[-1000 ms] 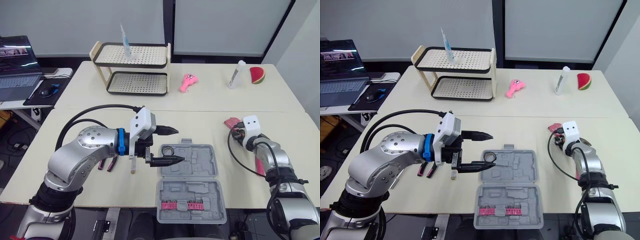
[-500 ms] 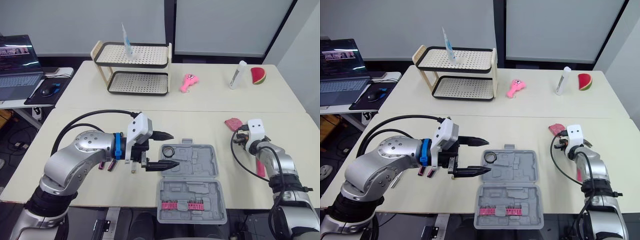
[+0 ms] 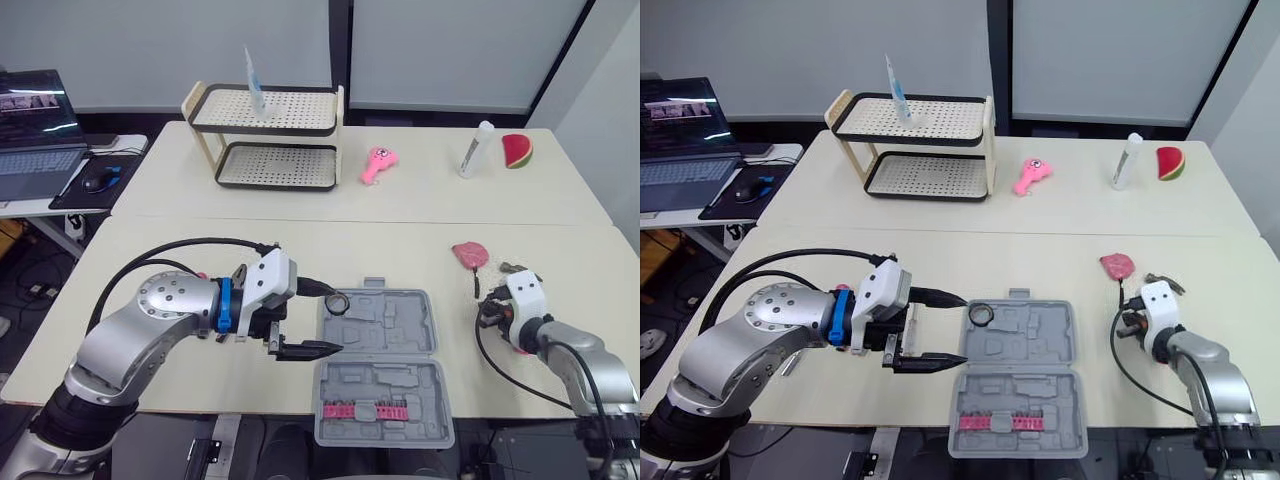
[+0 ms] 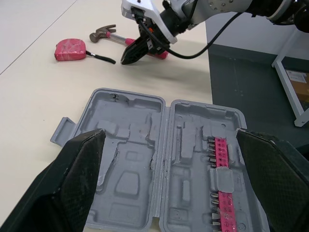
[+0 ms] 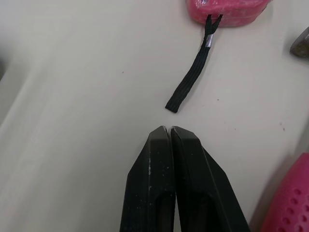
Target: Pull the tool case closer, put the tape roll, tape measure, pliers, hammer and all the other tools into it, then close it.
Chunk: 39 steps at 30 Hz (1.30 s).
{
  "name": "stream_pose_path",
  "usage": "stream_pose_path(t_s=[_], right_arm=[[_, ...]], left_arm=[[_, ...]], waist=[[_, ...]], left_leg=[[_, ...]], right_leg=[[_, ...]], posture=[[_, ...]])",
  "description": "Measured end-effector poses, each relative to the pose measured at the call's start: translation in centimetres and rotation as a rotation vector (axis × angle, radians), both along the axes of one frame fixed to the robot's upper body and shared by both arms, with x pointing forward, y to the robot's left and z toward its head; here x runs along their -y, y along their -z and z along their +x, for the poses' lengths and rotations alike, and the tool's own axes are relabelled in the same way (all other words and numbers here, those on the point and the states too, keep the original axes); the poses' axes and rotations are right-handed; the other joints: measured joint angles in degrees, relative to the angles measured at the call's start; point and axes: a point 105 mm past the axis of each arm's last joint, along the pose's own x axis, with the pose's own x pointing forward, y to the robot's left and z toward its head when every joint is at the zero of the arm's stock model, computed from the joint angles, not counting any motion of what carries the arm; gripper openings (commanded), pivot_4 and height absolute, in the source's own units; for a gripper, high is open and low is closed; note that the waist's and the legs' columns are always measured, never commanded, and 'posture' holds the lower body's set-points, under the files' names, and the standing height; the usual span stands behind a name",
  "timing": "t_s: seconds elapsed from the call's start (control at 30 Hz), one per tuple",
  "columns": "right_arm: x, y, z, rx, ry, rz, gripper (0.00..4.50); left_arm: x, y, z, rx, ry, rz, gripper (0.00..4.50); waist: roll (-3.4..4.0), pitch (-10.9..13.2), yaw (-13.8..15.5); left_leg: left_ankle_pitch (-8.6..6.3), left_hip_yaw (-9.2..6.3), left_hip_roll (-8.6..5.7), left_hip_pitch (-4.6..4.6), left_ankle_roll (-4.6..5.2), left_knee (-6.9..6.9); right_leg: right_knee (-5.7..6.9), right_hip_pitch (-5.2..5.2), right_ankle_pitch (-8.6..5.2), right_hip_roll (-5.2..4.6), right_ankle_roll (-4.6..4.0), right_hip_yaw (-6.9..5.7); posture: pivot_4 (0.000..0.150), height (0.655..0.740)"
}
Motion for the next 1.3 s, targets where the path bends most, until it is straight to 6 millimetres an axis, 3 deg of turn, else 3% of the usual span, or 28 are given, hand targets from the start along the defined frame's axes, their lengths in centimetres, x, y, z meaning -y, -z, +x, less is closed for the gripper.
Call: stream_pose_path(t_s=[0.03, 0.07, 0.23, 0.4, 0.73, 1.17, 1.3], right_arm=[[-0.1, -0.2, 0.1, 0.011, -0.004, 0.002, 0.02], [-0.3, -0.5, 0.4, 0.028, -0.010, 0.005, 0.54], [-0.5, -2.9, 2.7, 0.145, -0.012, -0.014, 1.33], [-0.2, -2.7, 4.2, 0.143, 0.007, -0.008, 2.08], [0.4, -0.5, 5.9, 0.081, 0.049, -0.021, 2.08], [0.7, -0.5, 6.8, 0.079, 0.091, 0.022, 0.05], [0.7, -0.5, 6.8, 0.083, 0.103, 0.033, 0.01]], left_arm=[[0.2, -0.1, 0.0, 0.003, 0.003, -0.011, 4.50], [0.3, -0.2, 0.0, 0.006, 0.005, -0.020, 4.50], [0.6, -0.6, 0.3, 0.012, -0.007, -0.047, 4.50], [0.6, -0.8, 0.3, 0.011, -0.013, -0.054, 4.50], [0.9, -1.2, 0.6, 0.021, -0.021, -0.064, 4.50], [0.9, -1.1, 0.5, 0.016, -0.021, -0.071, 4.50], [0.9, -1.0, 0.6, 0.018, -0.022, -0.070, 4.50]], waist=[[0.00, 0.00, -0.02], [0.00, 0.00, -0.03], [0.02, 0.01, -0.15], [0.01, 0.02, -0.04], [0.03, 0.03, -0.19], [0.03, 0.03, -0.17], [0.03, 0.03, -0.18]], left_leg=[[0.00, 0.01, 0.00, 0.01, 0.00, 0.00], [0.00, 0.00, 0.01, 0.01, 0.00, 0.01], [0.00, -0.01, 0.02, -0.01, 0.00, -0.01], [0.00, 0.01, 0.00, -0.01, 0.00, 0.03], [0.00, 0.09, 0.02, 0.00, -0.01, 0.02], [0.00, 0.07, 0.02, 0.00, -0.01, 0.03], [0.01, 0.07, 0.02, 0.00, -0.01, 0.03]], right_leg=[[0.02, 0.00, 0.00, 0.00, 0.00, 0.00], [0.02, 0.00, 0.00, 0.02, 0.00, 0.00], [0.01, -0.03, 0.00, 0.03, 0.00, -0.01], [0.02, -0.01, 0.00, 0.01, 0.00, 0.00], [0.04, -0.06, 0.00, 0.01, 0.00, 0.01], [0.06, -0.05, 0.00, 0.01, 0.00, 0.02], [0.06, -0.05, 0.00, 0.01, 0.00, 0.02]], posture=[[0.150, 0.7400], [0.150, 0.7400], [0.150, 0.7400], [0.150, 0.7400], [0.150, 0.7400], [0.150, 0.7400], [0.150, 0.7400]])
